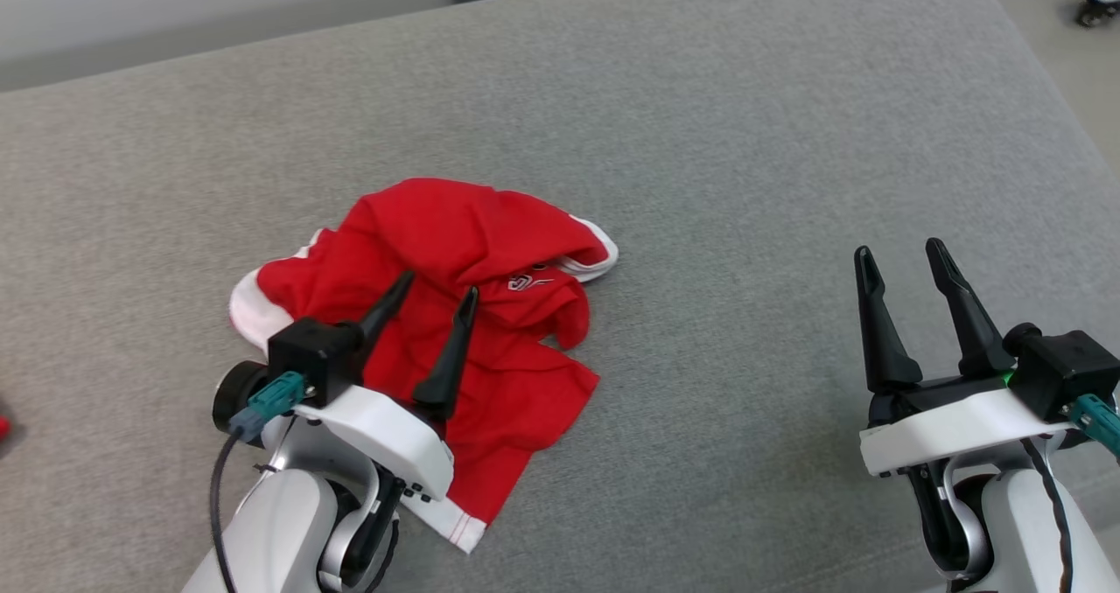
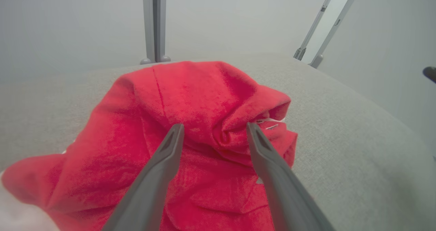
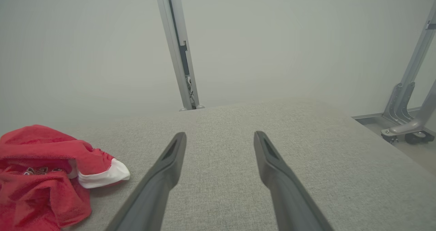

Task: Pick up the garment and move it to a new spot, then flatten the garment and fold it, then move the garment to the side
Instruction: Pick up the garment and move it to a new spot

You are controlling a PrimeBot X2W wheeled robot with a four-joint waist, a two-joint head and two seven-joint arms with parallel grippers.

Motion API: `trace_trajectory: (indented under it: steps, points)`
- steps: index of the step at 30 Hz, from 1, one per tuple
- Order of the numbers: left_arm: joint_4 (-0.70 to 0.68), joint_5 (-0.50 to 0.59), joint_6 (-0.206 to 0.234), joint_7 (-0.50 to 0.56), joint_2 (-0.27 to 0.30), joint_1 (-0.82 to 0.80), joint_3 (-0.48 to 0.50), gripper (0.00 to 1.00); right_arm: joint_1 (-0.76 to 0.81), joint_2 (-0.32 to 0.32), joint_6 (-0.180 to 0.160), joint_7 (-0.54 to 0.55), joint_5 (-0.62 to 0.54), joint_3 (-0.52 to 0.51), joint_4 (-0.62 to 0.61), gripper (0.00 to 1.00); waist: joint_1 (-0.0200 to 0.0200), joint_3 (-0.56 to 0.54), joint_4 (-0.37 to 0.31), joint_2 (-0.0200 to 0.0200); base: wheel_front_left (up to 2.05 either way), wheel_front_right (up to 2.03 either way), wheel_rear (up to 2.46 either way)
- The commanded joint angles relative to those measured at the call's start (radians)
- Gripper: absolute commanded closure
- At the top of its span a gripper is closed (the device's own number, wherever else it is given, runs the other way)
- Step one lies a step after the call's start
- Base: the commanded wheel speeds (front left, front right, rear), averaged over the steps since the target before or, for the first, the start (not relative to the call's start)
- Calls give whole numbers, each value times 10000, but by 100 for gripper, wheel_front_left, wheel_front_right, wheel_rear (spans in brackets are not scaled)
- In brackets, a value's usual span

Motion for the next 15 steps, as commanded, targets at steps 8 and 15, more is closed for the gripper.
trace_trajectory:
  steps: [8,15]
  points:
    - [-502,-258,779,-1567,54,493,1214,0,20,-51,-3,280,-447,-206,-85,0,0,-862,1138,0,0,0,0]
    - [-581,-309,1146,-2127,562,1016,2184,0,361,-52,-3,585,-664,-305,-265,0,0,-1373,1626,0,0,0,0]
